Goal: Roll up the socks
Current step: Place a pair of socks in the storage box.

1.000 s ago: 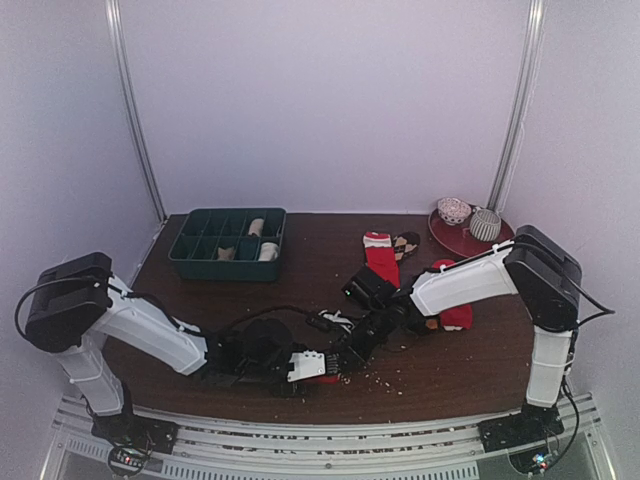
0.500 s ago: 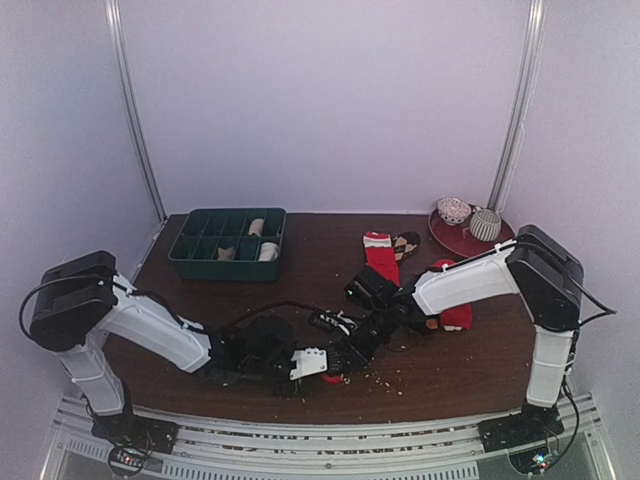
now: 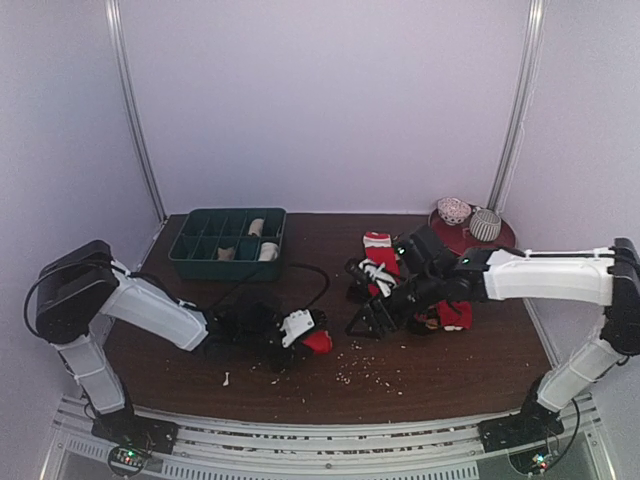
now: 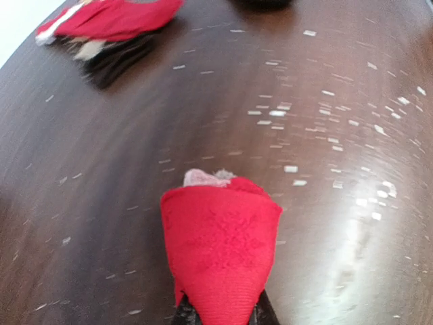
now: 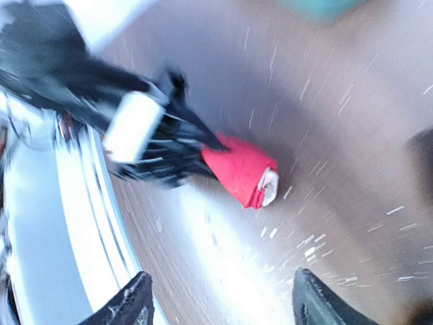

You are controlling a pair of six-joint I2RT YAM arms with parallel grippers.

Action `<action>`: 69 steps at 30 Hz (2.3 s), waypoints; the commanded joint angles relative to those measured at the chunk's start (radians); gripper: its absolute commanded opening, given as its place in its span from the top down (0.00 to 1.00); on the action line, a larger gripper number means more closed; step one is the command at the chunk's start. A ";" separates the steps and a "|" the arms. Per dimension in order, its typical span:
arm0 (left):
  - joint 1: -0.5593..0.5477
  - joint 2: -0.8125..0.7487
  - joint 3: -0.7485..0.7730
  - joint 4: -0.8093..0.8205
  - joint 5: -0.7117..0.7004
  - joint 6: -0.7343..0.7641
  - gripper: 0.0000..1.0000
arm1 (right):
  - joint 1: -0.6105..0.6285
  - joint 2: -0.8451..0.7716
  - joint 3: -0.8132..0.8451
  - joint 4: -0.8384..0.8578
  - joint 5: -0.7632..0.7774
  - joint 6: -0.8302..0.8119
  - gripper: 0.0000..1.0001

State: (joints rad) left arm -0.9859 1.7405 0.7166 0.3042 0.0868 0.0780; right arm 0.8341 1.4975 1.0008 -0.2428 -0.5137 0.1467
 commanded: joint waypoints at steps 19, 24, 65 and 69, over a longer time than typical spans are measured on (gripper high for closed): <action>0.540 -0.200 0.460 -0.301 -0.324 -0.221 1.00 | -0.081 -0.362 -0.312 0.238 0.097 0.157 0.28; 0.599 -0.154 0.445 -0.258 -0.542 -0.223 1.00 | -0.087 -0.358 -0.317 0.240 0.089 0.157 0.28; 0.697 0.236 0.548 -0.372 -0.550 -0.163 1.00 | -0.100 -0.245 -0.372 0.327 -0.018 0.216 0.31; 0.697 0.256 0.558 -0.405 -0.528 -0.164 1.00 | -0.101 -0.249 -0.367 0.320 -0.016 0.215 0.31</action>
State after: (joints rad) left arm -0.2897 1.9530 1.2533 -0.0395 -0.5144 -0.0830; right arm 0.7395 1.2762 0.6346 0.0811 -0.5247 0.3534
